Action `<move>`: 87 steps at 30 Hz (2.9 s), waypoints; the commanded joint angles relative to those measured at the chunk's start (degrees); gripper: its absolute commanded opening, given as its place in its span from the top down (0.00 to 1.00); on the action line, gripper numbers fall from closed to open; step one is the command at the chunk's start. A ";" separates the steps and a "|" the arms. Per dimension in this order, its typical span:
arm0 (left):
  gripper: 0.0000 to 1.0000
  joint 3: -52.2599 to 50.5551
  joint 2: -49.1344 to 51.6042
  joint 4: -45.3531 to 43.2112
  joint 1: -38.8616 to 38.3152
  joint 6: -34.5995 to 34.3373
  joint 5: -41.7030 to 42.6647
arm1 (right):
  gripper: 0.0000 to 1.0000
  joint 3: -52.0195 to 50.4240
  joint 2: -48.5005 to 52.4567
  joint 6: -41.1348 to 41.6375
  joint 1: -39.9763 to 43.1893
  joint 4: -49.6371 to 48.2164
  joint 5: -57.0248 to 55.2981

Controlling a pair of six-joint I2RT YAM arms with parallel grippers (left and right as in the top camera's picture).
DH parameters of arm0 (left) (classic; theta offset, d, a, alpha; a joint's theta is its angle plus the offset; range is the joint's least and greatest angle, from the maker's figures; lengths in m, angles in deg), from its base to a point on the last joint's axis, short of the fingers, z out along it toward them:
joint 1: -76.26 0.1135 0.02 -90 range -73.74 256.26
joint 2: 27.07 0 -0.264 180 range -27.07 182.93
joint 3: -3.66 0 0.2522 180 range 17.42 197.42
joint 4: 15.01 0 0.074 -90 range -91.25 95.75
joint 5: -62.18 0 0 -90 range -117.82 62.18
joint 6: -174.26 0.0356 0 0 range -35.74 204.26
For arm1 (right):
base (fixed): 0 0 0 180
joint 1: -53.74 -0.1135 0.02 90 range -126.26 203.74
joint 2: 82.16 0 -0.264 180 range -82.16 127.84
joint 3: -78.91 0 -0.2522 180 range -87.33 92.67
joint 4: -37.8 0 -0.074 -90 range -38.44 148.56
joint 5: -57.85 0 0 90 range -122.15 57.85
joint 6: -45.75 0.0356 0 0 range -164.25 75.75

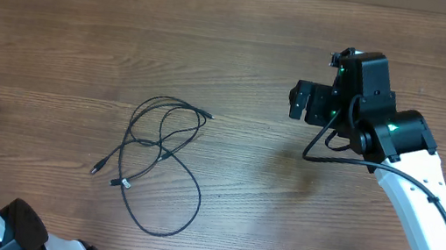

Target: Untangle cables

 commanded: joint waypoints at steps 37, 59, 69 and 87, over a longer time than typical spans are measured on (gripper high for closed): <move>0.46 0.15 29.83 32.96 -9.99 14.84 -8.41 | 0.00 0.17 -0.26 0.39 0.13 3.48 3.52; 0.06 0.22 29.53 32.46 -10.69 18.18 -1.73 | 0.00 0.17 -0.26 0.39 0.13 3.56 3.52; 0.06 0.22 23.08 27.23 -19.71 26.82 -1.49 | 0.00 0.17 -0.15 0.42 0.13 4.42 3.54; 0.15 0.00 18.23 33.99 -40.76 34.14 -3.54 | 0.00 0.13 -0.11 10.56 4.33 12.39 -0.59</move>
